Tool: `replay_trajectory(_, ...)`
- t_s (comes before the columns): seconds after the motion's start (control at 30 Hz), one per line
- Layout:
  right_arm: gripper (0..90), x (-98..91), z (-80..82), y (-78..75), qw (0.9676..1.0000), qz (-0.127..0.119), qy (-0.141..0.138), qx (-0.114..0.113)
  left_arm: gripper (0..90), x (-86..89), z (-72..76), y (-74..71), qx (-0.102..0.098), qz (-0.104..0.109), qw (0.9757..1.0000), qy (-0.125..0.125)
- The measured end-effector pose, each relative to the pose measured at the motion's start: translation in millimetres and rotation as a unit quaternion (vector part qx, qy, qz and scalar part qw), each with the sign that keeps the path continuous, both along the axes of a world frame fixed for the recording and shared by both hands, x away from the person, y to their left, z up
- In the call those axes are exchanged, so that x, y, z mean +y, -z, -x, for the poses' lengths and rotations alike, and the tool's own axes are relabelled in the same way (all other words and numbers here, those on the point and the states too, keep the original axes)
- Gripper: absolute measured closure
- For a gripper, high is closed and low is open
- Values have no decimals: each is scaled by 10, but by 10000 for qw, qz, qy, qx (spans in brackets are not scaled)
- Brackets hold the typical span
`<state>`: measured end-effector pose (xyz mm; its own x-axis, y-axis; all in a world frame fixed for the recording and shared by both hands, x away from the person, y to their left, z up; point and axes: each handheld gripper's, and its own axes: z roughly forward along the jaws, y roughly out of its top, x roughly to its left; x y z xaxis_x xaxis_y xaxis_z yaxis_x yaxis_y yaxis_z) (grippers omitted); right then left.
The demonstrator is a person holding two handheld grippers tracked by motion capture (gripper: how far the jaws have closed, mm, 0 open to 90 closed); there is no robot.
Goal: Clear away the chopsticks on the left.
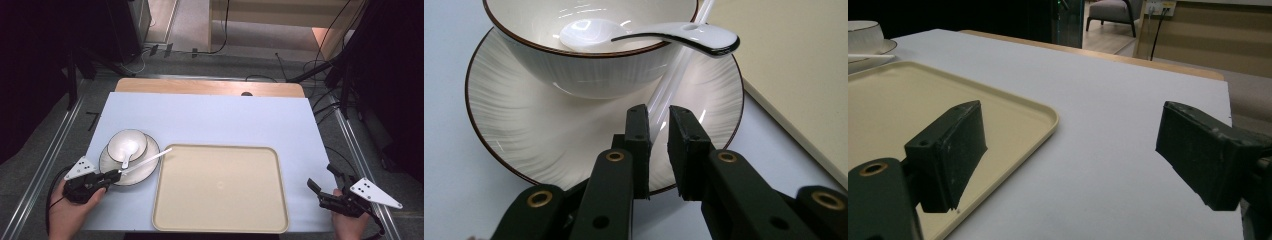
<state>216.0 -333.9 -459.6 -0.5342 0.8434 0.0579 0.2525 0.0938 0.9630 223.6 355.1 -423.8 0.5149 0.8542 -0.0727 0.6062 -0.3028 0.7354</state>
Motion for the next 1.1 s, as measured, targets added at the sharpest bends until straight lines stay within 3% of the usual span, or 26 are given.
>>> replay_trajectory(0.17, 130, -4, 1, 2, 10000, 2, 34, 8, 798, 19, -6, 2, 10, -9, 10000, -66)
replay_trajectory(0.63, 130, 3, -8, 10, 10000, 3, -9, 24, 793, -81, -31, 51, 127, -114, 9998, 100)
replay_trajectory(0.73, 130, 4, -9, 12, 10000, 7, -17, 28, 784, -136, -53, 67, 153, -276, 9994, 103)
replay_trajectory(0.83, 130, 2, -9, 12, 10000, 6, -19, 28, 785, -152, -65, 66, 189, -265, 9994, 146)
replay_trajectory(1.1, 130, 6, -12, 13, 10000, 4, -23, 33, 773, -231, -133, 55, 331, -501, 9977, 305)
